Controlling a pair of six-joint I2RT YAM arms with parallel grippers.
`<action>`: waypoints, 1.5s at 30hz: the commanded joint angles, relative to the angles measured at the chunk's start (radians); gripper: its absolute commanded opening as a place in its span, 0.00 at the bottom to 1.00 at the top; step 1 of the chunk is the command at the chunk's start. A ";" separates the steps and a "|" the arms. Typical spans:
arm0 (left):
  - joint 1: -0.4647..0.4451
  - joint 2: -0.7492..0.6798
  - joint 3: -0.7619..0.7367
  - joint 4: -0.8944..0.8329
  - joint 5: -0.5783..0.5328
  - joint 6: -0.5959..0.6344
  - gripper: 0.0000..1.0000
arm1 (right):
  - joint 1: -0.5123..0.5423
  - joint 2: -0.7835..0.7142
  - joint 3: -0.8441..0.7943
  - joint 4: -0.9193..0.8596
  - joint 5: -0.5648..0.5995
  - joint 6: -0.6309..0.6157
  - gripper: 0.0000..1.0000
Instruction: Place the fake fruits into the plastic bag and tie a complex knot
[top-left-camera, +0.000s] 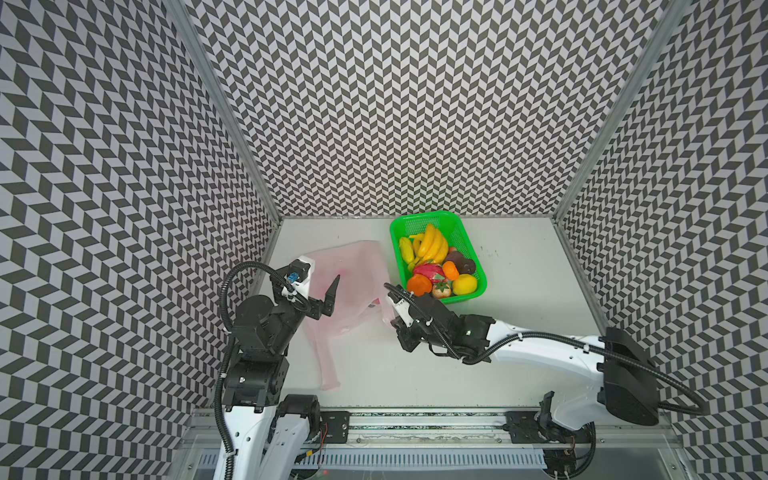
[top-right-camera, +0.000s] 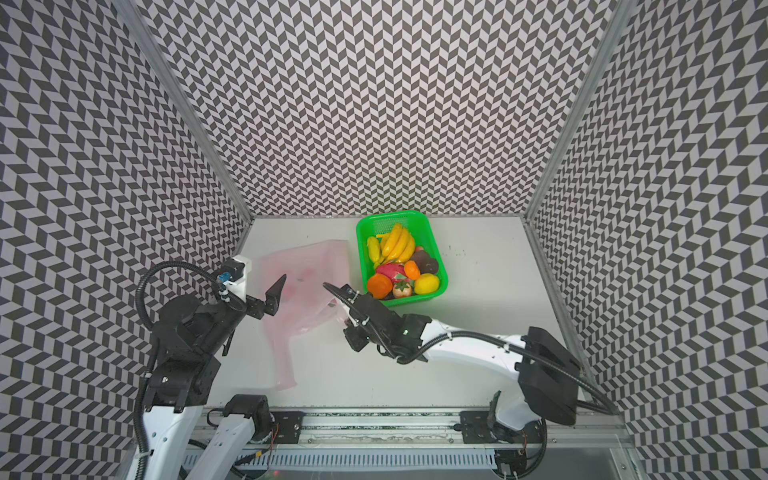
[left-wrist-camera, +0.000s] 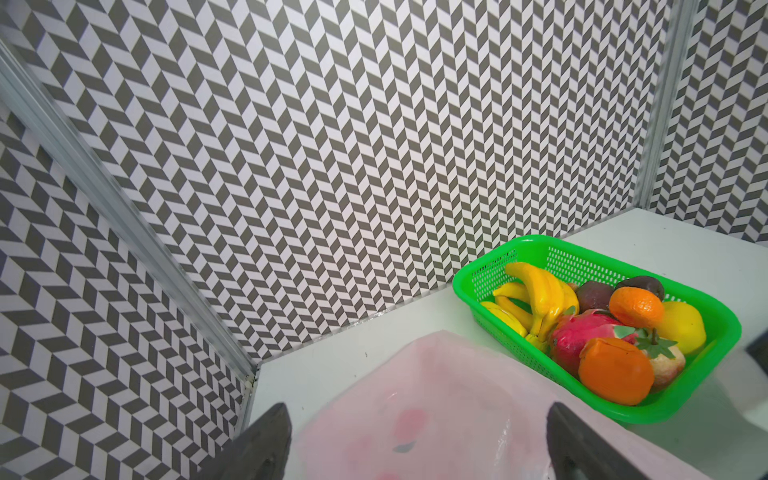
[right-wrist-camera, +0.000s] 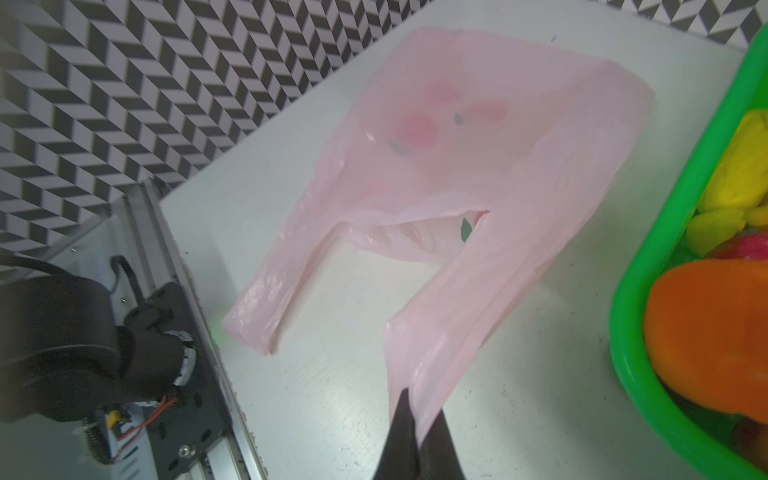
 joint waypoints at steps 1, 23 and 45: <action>-0.007 0.004 0.036 -0.052 0.075 0.013 0.95 | -0.061 -0.050 0.056 -0.055 -0.091 -0.028 0.00; -0.216 0.101 -0.100 0.038 0.168 -0.415 0.93 | -0.230 -0.171 0.150 -0.083 -0.145 -0.065 0.00; -0.672 0.461 -0.211 0.270 -0.599 -0.562 0.89 | -0.230 -0.212 0.103 -0.051 -0.176 -0.030 0.00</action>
